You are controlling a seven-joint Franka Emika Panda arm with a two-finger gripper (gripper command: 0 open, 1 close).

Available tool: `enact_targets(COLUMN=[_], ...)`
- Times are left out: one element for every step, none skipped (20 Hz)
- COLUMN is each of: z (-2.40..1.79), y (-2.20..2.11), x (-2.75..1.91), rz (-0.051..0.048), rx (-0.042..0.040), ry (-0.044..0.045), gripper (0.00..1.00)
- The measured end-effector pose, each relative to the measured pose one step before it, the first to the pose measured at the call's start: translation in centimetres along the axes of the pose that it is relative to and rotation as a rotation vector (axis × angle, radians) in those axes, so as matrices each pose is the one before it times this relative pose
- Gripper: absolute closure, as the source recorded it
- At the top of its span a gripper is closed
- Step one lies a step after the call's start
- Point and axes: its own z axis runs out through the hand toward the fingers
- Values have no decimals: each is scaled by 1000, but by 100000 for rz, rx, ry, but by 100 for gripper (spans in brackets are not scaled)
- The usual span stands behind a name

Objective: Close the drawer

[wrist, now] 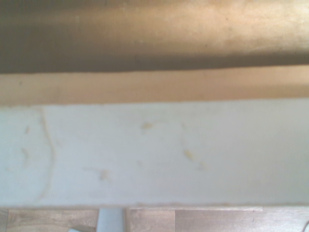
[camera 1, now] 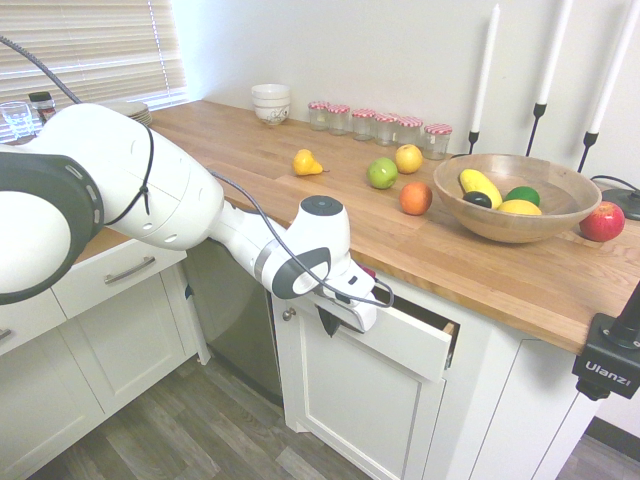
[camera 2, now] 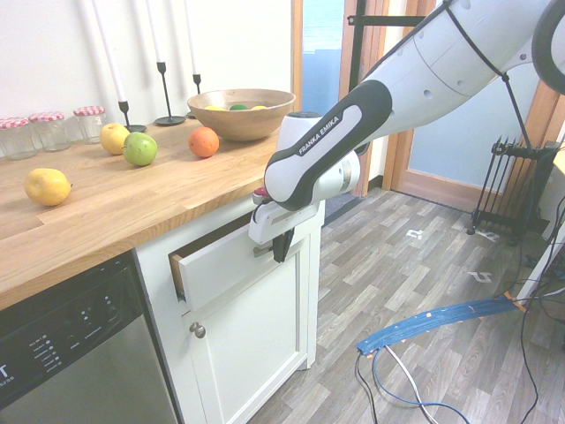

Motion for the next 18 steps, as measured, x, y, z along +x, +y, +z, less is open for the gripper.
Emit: enact_targets(z=[63,38,58,82,77,95,91,89,104,98,80,74,59,66,30,3,18,34], y=[-47,-49,-46,-15,-36,-58,-41,-42,-46,-54,-78,-96,-109,-73,-57,-51,-52,-32], x=[169,165,151,130,83,46,20,7,-9,-13,-6,-4,-8,-27,-12,13,26,13], rz=[69,-22,-86,-41,-75,-182,-182,-178,-177,-197,-218,-235,-212,-162,-116,-73,-55,-43], rx=[69,71,-20,-61,-29,-47,-49,-60,-49,-47,-38,-23,-8,-172,-116,-111,-112,-121], ry=[5,107,38,3,36,78,89,61,52,62,52,59,14,-224,-157,-177,-191,-186], gripper=[100,100,100,100,100,100,100,100,100,100,100,100,100,100,100,100,100,100])
